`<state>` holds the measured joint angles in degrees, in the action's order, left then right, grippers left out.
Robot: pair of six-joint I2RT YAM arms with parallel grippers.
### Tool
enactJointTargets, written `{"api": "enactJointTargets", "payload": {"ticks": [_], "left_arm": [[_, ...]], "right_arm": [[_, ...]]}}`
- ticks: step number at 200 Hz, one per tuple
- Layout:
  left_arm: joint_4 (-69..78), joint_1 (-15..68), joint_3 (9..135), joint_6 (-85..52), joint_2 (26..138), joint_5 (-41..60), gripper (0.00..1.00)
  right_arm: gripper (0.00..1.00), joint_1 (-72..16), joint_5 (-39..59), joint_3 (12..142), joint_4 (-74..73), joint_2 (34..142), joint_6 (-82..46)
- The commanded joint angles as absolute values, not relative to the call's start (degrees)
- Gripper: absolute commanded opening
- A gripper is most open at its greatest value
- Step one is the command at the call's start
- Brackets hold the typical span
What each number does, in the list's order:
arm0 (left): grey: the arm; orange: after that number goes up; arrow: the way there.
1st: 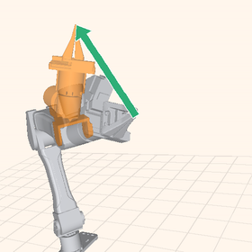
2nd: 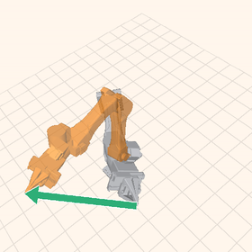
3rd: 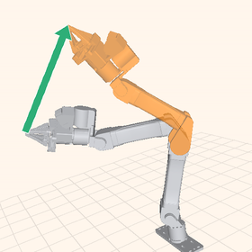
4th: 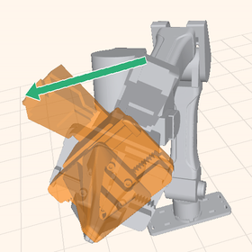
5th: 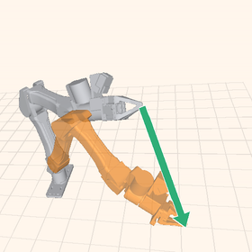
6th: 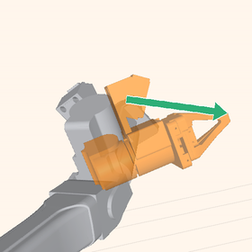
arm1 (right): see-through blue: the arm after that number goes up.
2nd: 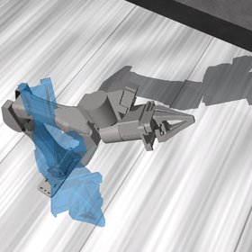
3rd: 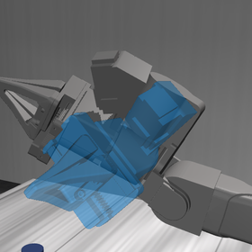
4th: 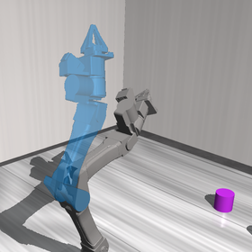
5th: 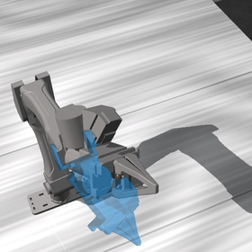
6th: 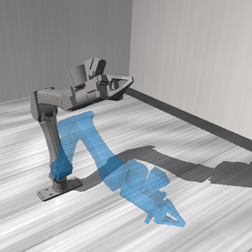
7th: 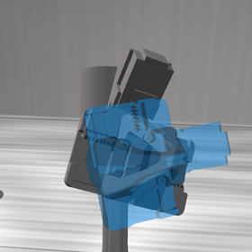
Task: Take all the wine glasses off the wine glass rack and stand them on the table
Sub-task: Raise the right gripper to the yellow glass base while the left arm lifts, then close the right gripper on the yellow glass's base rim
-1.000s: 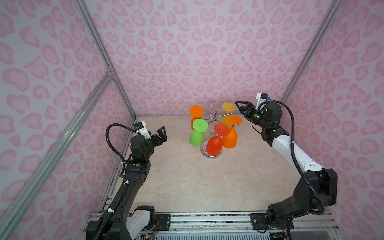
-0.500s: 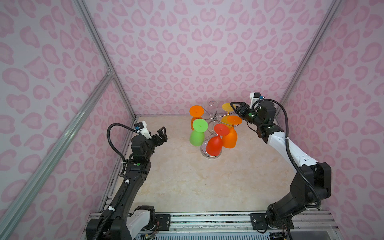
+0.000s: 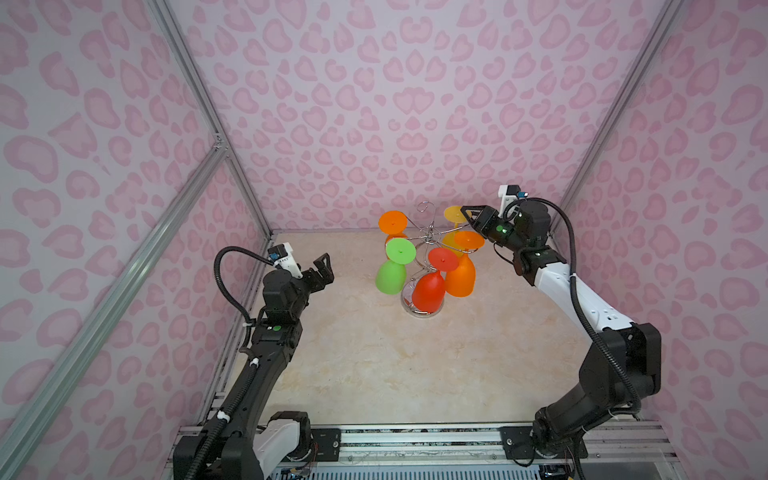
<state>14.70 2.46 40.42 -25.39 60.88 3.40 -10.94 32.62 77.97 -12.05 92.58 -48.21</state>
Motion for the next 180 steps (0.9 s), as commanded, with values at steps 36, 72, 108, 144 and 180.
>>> {"api": "enactJointTargets", "payload": {"ticks": [36, 72, 108, 144, 180], "left_arm": [[14.26, 2.39, 40.34, -24.52, 61.08, 2.86, 0.98], [14.06, 2.46, 40.35, -24.50, 61.17, 2.58, 0.98], [13.89, 2.43, 40.34, -24.26, 61.34, 2.46, 0.98], [13.84, 2.44, 40.59, -24.26, 61.69, 2.46, 0.98], [13.62, 2.42, 40.59, -24.31, 61.79, 2.35, 0.98]], "right_arm": [[0.28, -11.07, 33.06, 79.17, -10.87, 93.16, -46.67], [0.22, -10.81, 33.46, 79.38, -10.62, 93.43, -47.40], [0.16, -9.85, 35.13, 78.80, -13.31, 93.75, -50.51], [0.09, -9.32, 36.69, 78.58, -15.65, 93.94, -52.94], [0.05, -9.18, 37.59, 78.79, -16.83, 93.95, -54.51]]}}
